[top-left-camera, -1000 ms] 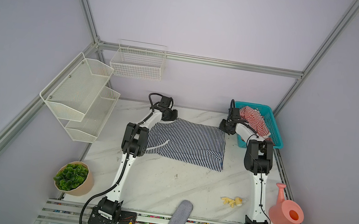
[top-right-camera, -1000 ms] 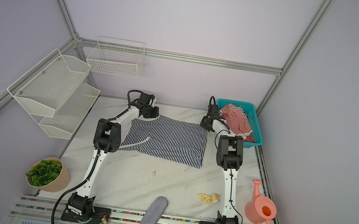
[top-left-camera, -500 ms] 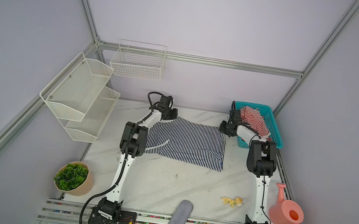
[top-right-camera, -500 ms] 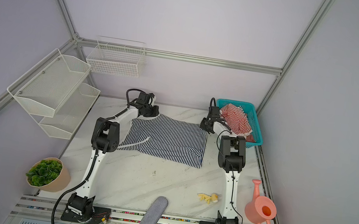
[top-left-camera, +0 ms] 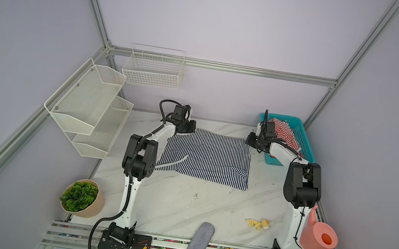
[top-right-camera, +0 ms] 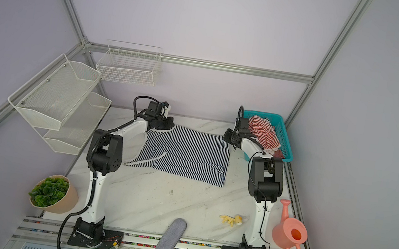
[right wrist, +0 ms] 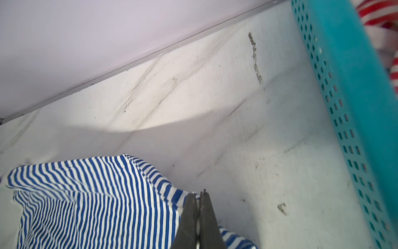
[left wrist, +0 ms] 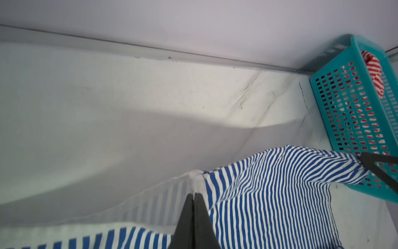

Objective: Fold and stack tank tops
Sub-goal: Fold the tank top at the center of the table.

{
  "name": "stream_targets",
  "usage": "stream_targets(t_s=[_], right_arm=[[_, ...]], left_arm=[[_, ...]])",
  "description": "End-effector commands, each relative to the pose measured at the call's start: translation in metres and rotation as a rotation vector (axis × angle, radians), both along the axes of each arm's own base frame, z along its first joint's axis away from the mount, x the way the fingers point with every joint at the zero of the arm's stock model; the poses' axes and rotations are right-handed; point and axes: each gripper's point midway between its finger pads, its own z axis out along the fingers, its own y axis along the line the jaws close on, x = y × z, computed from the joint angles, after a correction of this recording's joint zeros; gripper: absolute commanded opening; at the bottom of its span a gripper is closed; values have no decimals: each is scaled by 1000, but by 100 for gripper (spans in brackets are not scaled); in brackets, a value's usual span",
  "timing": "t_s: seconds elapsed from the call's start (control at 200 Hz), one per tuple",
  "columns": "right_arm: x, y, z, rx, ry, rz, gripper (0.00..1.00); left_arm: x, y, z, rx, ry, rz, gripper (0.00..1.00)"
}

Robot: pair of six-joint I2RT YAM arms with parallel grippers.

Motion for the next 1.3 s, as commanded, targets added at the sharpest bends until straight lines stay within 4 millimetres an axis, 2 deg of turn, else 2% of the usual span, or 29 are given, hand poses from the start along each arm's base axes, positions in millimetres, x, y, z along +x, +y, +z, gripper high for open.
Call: stream_targets(t_s=[0.0,0.29,0.65,0.75,0.84,0.985,1.195,1.295], right_arm=[[-12,-1,19,5,-42,25,0],[-59,-4,12,-1,-2,59,0],[-103,-8,-18,-10,82,79,0],[-110,-10,-25,-18,102,75,0],[-115,-12,-32,-30,127,71,0],[-117,-14,-39,-37,144,68,0],[-115,-11,-41,-30,144,73,0],[-115,-11,-44,-30,151,74,0]], left_arm=[[-19,1,4,45,-15,-21,0],[-59,10,-10,114,40,3,2],[-107,14,-39,142,138,9,5],[-120,14,-48,141,171,5,10],[-130,15,-54,131,199,11,22],[-138,17,-45,109,197,31,39],[-124,10,-8,63,126,55,47],[-113,5,-3,48,115,54,49]])
